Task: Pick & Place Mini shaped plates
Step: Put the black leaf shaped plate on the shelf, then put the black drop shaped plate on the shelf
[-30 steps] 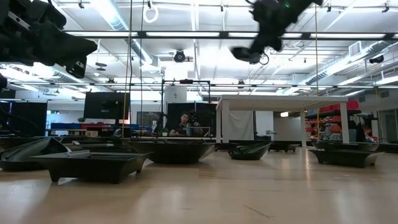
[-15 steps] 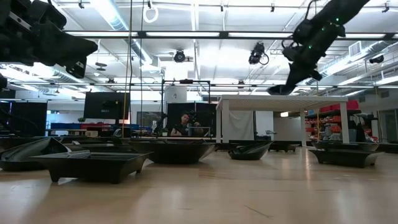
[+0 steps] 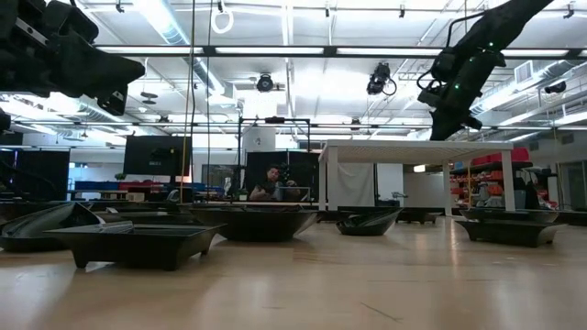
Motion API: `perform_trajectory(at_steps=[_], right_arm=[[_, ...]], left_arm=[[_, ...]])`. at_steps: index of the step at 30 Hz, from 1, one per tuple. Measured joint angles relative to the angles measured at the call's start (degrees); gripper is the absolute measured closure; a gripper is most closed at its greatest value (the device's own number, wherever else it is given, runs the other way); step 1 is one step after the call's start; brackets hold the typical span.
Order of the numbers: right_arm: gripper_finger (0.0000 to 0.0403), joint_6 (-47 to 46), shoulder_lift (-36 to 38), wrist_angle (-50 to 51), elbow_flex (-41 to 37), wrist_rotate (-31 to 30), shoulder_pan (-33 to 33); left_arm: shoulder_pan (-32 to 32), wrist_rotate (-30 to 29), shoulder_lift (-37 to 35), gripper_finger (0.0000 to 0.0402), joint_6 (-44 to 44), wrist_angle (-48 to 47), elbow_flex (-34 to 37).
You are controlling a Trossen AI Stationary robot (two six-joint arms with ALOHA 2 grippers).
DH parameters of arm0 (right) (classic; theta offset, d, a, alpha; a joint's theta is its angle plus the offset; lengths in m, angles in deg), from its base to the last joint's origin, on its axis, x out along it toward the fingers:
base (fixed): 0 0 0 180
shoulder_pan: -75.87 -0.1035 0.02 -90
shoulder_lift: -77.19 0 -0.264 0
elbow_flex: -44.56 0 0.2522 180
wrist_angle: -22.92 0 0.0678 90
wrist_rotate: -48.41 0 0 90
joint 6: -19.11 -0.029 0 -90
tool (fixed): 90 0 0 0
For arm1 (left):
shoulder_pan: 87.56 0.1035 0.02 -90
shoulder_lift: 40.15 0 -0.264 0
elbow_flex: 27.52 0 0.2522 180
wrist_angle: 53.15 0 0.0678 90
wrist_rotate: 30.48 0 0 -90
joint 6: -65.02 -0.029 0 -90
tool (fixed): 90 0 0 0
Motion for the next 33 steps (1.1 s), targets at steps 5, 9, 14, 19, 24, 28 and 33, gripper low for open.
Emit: perform_trajectory(at_steps=[5, 9, 14, 19, 24, 28, 33], right_arm=[[0.0365, 0.12, 0.00, 0.17, -0.01, -0.33, -0.02], [0.0336, 0.12, 0.00, 0.17, -0.02, -0.42, -0.02], [0.0296, 0.10, 0.43, -0.34, 0.00, -0.91, -0.02], [0.0270, -1.38, 2.93, -0.52, 2.07, -3.02, -0.62], [0.0266, -2.85, 8.48, -5.01, 2.95, -3.37, -4.69], [0.0266, -2.92, 12.05, -7.03, 3.00, -3.39, -13.64], [0.0266, -2.92, 11.77, -6.85, 3.00, -3.15, -31.63]], left_arm=[[0.01, 0.00, 0.00, 0.0369, 0.04, 0.00, 0.00], [0.01, 0.00, 0.00, 0.0369, 0.07, 0.00, 0.00], [0.00, 0.00, 0.00, 0.0369, 0.07, 0.00, 0.00], [0.02, 0.00, 0.00, 0.0369, 0.09, 0.00, 0.00], [0.00, 0.00, 0.00, 0.0369, 0.09, 0.00, 0.00], [0.01, 0.00, 0.00, 0.0369, 0.10, 0.00, 0.00], [0.00, 0.00, 0.00, 0.0369, 0.11, 0.00, 0.00]])
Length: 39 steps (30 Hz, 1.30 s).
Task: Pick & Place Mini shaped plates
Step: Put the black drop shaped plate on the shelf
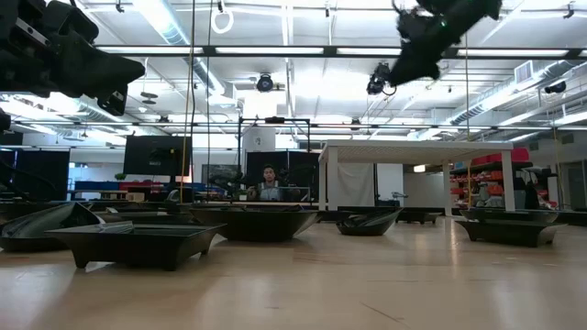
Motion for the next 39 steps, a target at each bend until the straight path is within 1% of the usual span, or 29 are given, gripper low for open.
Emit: perform_trajectory(at_steps=[3, 6, 7, 10, 12, 13, 15, 18, 23, 27, 30, 32, 39], right_arm=[[0.0266, 0.33, -2.87, 0.20, 0.00, 0.31, -11.99], [0.0266, 1.61, -6.99, 1.88, 0.00, 3.48, -21.86], [0.0266, 1.81, -8.58, 2.80, 0.00, 5.02, -24.42], [0.0266, 1.30, -14.04, 7.63, 0.00, 12.16, -29.87], [0.0266, -1.76, -18.07, 10.38, 0.00, 15.87, -32.65], [0.0266, -4.05, -20.16, 11.60, 0.00, 16.63, -33.81], [0.0266, -8.15, -24.32, 13.44, 0.00, 16.94, -35.37], [0.0266, -9.75, -30.15, 14.92, -0.02, 16.46, -36.59], [0.0266, -13.09, -36.75, 11.36, -0.05, 15.36, -36.19], [0.0266, -17.07, -38.29, 5.39, -0.05, 14.21, -35.20], [0.0266, -22.52, -38.31, 4.12, -0.04, 9.28, -34.42], [0.0266, -25.51, -38.31, 5.62, -0.04, 7.56, -34.05], [0.0266, -29.05, -38.31, 7.16, -0.05, 8.66, -36.23]], left_arm=[[0.00, 0.00, 0.00, 0.0369, 0.00, 0.00, 0.00], [0.02, 0.00, 0.00, 0.0369, 0.00, 0.00, 0.00], [0.01, 0.01, 0.00, 0.0369, 0.00, 0.00, 0.00], [0.02, 0.02, 0.00, 0.0369, 0.00, 0.00, 0.00], [0.00, 0.02, 0.00, 0.0369, 0.00, -0.01, 0.00], [0.01, 0.01, 0.00, 0.0369, 0.00, 0.00, 0.00], [0.01, 0.02, 0.00, 0.0369, 0.00, 0.00, 0.00], [0.02, 0.02, 0.00, 0.0369, 0.00, 0.00, 0.00], [0.02, 0.00, 0.00, 0.0369, -0.04, 0.03, 0.00], [0.02, 0.00, 0.00, 0.0369, -0.07, 0.13, 0.00], [0.00, 0.00, 0.00, 0.0369, -0.11, 0.15, 0.00], [0.01, 0.01, 0.00, 0.0369, -0.11, 0.11, -0.01], [0.00, -0.40, 0.00, 0.0369, -0.87, 0.10, 0.00]])
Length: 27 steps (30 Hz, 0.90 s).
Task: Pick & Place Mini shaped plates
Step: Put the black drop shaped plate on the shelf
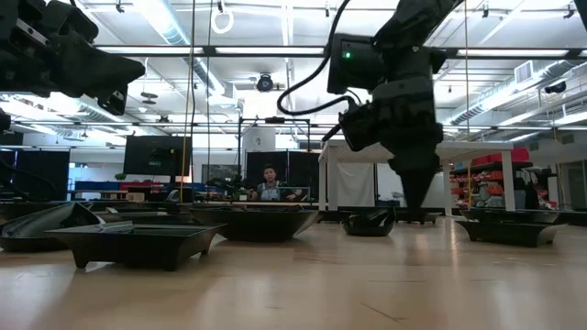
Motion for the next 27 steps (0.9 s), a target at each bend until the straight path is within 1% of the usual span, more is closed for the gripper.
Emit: perform_trajectory(at_steps=[6, 9, 12, 17, 27], right_arm=[[0.0266, -3.39, 0.00, -6.19, -2.12, -1.09, -0.53], [0.0266, -4.98, 0.00, -8.82, -3.92, -3.51, -0.32], [0.0266, -5.08, 0.00, -12.57, -5.46, -6.18, 0.00], [0.0266, -4.21, 0.00, -17.24, -5.92, -7.36, 0.00], [0.0266, -3.94, 0.02, -17.47, -5.91, -6.68, 0.24]], left_arm=[[0.00, -1.52, 0.00, 0.0369, -0.75, -0.01, 0.00], [0.02, -1.52, 0.00, 0.0369, -0.70, -0.01, 0.00], [0.02, -1.51, 0.00, 0.0369, -0.70, -0.01, 0.00], [0.01, -1.50, 0.00, 0.0369, -0.68, -0.03, 0.00], [0.01, -1.50, 0.00, 0.0369, -0.28, -0.05, 0.00]])
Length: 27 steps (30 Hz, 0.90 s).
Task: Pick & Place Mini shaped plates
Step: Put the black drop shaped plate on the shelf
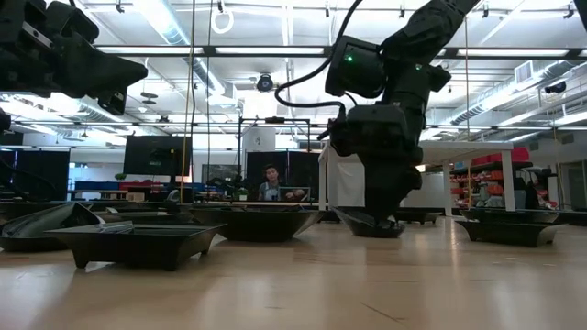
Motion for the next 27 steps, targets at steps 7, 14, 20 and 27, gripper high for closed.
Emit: perform_trajectory(at_steps=[7, 14, 20, 27], right_arm=[[0.0266, 2.48, 0.00, -2.44, 0.00, 1.50, -0.84], [0.0266, 5.49, 0.00, -4.29, 0.00, 3.57, -1.68], [0.0266, 7.89, 0.00, -9.36, -1.51, 3.50, -1.77], [0.0295, 7.91, 0.00, -18.86, -7.00, 3.52, -1.77]], left_arm=[[-0.01, 0.00, 0.00, 0.0369, 0.08, 0.00, 0.00], [0.01, 0.00, 0.00, 0.0369, 0.10, 0.00, 0.00], [0.01, 0.00, 0.00, 0.0369, 0.12, 0.00, 0.00], [0.00, 0.00, 0.00, 0.0369, 0.12, -0.01, 0.00]])
